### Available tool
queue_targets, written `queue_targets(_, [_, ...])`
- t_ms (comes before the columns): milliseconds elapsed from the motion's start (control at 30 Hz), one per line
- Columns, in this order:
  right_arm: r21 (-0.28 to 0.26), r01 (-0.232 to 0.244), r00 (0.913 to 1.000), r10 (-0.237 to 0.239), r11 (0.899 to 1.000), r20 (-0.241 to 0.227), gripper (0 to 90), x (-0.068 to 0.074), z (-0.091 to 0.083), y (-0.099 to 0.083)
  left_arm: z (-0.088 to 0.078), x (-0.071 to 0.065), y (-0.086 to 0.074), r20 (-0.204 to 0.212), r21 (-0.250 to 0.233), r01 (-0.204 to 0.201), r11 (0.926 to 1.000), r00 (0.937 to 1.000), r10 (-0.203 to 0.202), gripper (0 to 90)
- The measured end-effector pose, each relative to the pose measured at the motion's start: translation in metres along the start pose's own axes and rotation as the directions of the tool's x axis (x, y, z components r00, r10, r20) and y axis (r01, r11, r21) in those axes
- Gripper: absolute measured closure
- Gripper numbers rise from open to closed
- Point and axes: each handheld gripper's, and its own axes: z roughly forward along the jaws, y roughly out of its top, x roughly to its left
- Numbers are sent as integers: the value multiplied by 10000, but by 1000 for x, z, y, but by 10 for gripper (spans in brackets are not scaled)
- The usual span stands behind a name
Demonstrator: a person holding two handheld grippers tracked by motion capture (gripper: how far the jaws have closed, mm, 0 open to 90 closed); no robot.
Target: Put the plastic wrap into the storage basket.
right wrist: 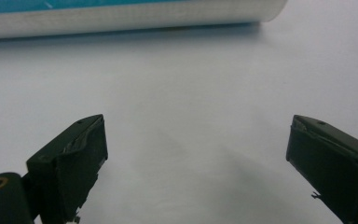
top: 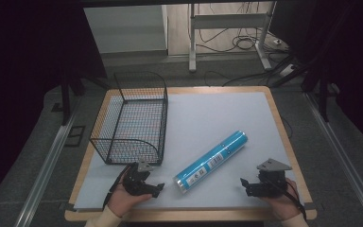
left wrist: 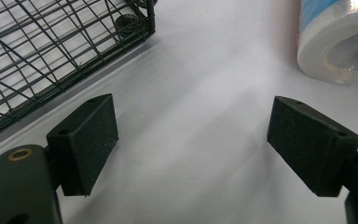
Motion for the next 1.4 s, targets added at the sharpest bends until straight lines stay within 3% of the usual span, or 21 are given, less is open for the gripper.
queue_targets(900, [-33,87,9999,-87,10000,-50,77,-4,-1,0,-8,-2,5,40,-140,17,9999,10000,-17,160])
queue_targets(1400, [-46,70,10000,-70,10000,-29,78,-4,-2,0,-20,-12,19,203,-256,-266,9993,9994,271,161])
